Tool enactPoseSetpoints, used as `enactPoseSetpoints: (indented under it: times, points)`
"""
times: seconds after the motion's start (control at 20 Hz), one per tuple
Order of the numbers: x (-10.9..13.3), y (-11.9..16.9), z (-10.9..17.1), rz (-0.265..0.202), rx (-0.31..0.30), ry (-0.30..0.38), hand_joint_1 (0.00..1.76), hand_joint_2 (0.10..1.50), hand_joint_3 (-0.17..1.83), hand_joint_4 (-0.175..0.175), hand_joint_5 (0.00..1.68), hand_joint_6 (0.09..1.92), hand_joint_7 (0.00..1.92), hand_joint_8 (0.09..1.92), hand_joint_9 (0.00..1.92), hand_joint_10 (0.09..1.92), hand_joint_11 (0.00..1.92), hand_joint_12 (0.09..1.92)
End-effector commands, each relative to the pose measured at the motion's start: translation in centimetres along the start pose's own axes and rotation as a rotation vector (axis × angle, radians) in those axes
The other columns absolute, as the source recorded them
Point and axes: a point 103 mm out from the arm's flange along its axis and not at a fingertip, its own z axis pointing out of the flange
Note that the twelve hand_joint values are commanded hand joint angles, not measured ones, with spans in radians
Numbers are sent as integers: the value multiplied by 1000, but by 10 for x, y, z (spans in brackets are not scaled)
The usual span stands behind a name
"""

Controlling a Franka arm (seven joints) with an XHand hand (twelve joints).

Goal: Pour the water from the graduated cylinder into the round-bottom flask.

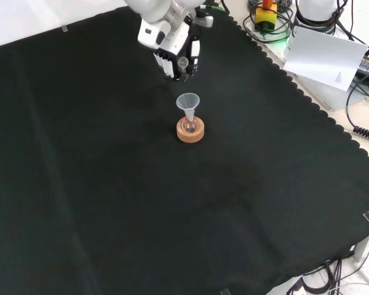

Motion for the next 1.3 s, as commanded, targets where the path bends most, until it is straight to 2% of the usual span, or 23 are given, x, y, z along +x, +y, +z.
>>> enactPoseSetpoints:
  times: [0.05,0.6,0.95,1.1,1.3]
  points:
    - [0,6,-1,41,123,-86,1284,1052,-4,-175,1105,806,1144,772,1486,87,1209,723]
    - [16,11,-6,87,205,-180,1284,1052,-3,-175,1104,808,1143,773,1488,87,1211,720]
    - [23,13,-6,127,289,-237,1284,1053,-2,-175,1102,810,1142,775,1490,87,1213,718]
    - [26,14,-9,137,299,-259,1284,1053,-2,-175,1102,811,1141,776,1490,87,1213,716]
    - [32,14,-10,176,335,-329,1284,1053,-2,-175,1101,813,1140,778,1491,87,1213,714]
